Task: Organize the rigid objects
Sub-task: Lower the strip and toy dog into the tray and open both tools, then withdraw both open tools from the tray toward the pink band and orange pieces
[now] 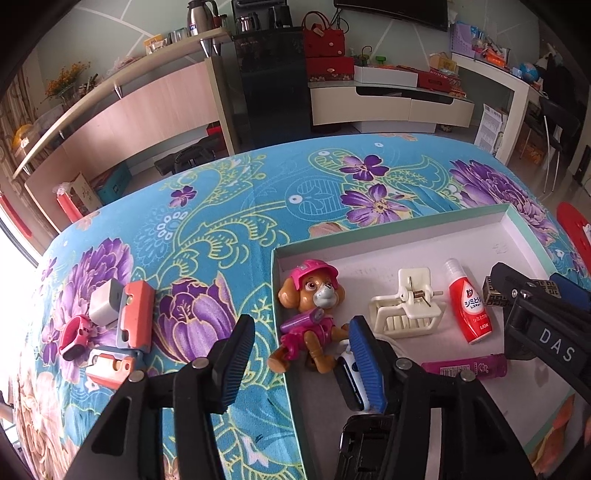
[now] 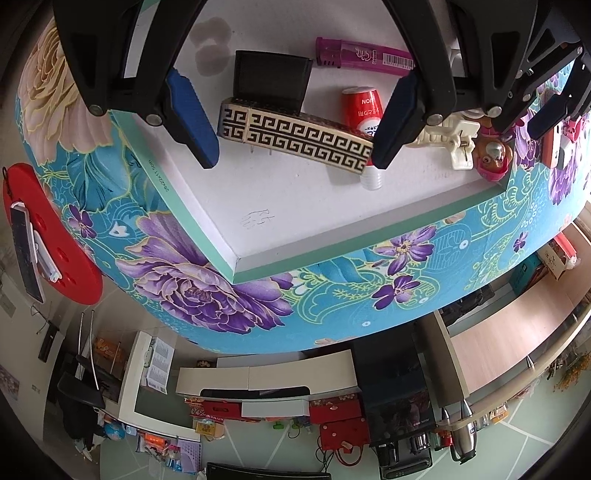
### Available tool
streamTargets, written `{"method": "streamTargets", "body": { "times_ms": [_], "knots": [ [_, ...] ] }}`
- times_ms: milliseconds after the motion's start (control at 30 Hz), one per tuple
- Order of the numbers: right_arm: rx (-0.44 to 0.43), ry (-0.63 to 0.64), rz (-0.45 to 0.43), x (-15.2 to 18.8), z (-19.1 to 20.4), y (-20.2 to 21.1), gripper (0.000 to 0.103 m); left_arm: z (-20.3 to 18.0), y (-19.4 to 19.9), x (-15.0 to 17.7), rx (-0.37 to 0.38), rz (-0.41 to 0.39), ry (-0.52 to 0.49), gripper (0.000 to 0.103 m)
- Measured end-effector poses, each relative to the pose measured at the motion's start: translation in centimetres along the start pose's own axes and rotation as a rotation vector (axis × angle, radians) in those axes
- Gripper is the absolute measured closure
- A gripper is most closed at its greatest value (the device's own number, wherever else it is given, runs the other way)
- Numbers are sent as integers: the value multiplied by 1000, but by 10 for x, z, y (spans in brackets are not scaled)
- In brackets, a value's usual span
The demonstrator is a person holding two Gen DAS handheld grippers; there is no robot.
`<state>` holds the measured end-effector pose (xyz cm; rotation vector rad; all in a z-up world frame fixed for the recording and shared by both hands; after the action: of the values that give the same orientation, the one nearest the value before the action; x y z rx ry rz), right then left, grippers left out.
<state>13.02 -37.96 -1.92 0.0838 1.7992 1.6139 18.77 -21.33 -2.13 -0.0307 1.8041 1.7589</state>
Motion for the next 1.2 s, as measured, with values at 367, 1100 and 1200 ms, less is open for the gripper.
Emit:
{"method": "streamTargets", "body": {
  "times_ms": [367,1100,1200],
  "knots": [
    [-3,23,-24,-1,6,8,17,16,18,-3,4,-42,53,35],
    [11,47,-43,0,11,13,0,76,-3,7,-65,54,281,0],
    [17,50,-46,0,12,14,0,80,-3,8,-55,50,303,0]
  ]
}}
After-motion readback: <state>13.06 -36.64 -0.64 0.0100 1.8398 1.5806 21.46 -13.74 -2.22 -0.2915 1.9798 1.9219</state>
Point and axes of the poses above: each gripper's, at about its wrist camera, not at the fingertips, and y roughly against the way its jaws point, z to its left, x to its underside, the point moved 2 cm from there along -y, roughly the way its jaws point, and after that the axes turned 10 degrees about z, right-handed, at the moved point
